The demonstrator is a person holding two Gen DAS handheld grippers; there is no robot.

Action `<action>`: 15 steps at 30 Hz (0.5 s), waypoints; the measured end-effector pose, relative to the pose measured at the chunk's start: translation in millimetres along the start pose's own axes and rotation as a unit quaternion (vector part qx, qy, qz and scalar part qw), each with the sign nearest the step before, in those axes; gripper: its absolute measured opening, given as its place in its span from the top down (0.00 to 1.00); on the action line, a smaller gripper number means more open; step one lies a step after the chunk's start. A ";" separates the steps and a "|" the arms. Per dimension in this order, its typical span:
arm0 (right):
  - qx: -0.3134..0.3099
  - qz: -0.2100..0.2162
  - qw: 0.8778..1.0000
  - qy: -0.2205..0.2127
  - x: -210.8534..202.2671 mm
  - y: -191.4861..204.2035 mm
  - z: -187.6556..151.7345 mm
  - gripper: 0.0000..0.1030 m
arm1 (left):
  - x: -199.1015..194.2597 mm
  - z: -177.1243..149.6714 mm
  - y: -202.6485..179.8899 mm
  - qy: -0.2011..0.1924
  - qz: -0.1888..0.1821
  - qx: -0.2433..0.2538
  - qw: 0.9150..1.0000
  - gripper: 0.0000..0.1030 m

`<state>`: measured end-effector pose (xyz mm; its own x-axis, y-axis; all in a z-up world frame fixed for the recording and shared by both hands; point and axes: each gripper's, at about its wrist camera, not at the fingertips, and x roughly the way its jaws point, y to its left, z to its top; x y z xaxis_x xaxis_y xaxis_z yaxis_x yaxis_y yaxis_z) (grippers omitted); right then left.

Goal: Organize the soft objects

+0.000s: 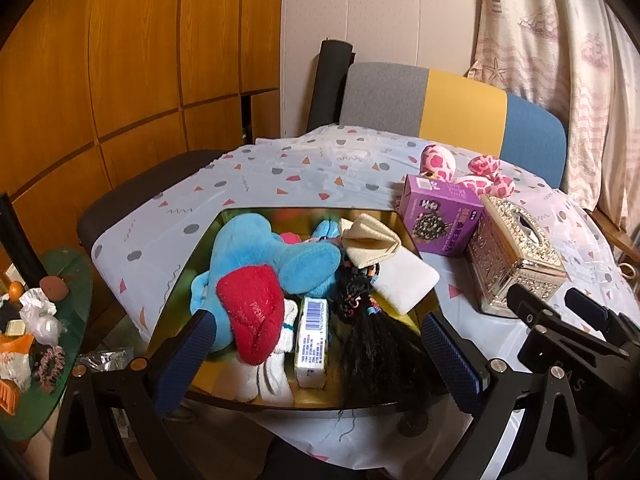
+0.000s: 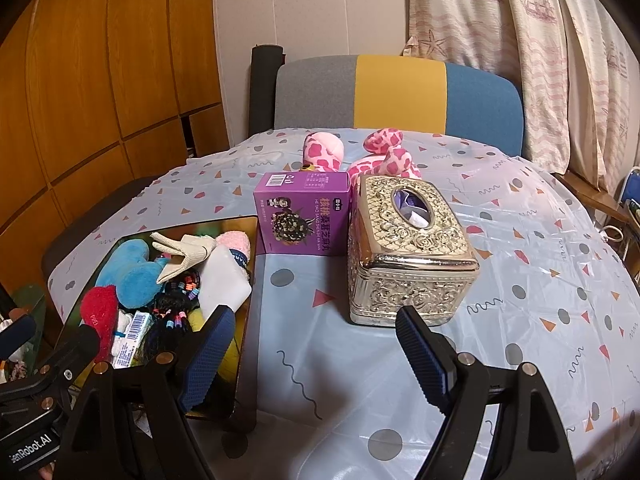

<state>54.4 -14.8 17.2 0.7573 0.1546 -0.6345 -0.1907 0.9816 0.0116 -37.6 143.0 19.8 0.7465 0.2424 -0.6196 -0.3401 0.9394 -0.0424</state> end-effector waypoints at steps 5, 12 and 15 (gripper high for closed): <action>0.002 -0.001 1.000 0.000 0.0 -1.4 -0.3 0.18 | -2.1 1.5 1.7 -0.003 -0.010 -0.014 1.000 0.00; 0.004 -0.004 1.000 0.004 1.5 -5.0 -2.3 0.18 | -5.5 -1.4 -5.7 -0.021 0.010 0.009 1.000 0.01; 0.006 -0.005 1.000 0.004 2.0 -7.6 -3.4 0.18 | -3.4 -3.8 -7.2 -0.019 0.006 0.013 1.000 0.05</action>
<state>55.1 -22.3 13.2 0.7541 0.1430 -0.6410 -0.1743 0.9846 0.0147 -39.9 134.5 19.3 0.7642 0.2629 -0.5890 -0.3355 0.9419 -0.0149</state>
